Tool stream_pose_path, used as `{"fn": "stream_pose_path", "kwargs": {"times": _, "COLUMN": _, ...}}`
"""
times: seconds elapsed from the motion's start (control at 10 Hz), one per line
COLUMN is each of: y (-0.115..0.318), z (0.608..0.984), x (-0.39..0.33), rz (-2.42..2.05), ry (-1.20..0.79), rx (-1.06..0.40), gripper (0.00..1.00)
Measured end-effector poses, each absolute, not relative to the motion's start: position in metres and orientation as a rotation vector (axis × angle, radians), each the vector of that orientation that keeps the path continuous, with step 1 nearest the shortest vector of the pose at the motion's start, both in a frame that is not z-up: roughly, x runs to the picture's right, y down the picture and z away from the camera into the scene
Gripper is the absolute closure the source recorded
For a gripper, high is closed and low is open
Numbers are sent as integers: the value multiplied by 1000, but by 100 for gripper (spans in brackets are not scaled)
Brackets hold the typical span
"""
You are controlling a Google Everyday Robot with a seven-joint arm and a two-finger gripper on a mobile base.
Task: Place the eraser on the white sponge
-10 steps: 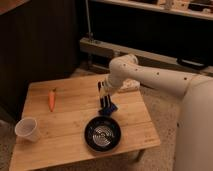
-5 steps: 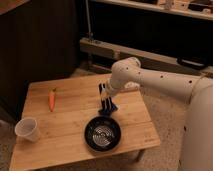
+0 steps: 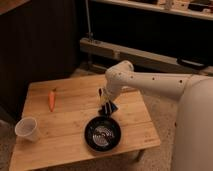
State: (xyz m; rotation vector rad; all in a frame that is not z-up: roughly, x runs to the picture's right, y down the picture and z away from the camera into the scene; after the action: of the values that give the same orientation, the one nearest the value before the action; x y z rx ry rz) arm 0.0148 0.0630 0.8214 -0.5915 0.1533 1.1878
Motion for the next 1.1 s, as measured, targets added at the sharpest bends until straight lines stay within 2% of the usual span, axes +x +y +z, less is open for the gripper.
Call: {"fn": "stream_pose_path", "kwargs": {"times": 1.1, "y": 68, "z": 817, "x": 29, "rz": 1196, "ry": 174, "rx": -581, "gripper": 100}}
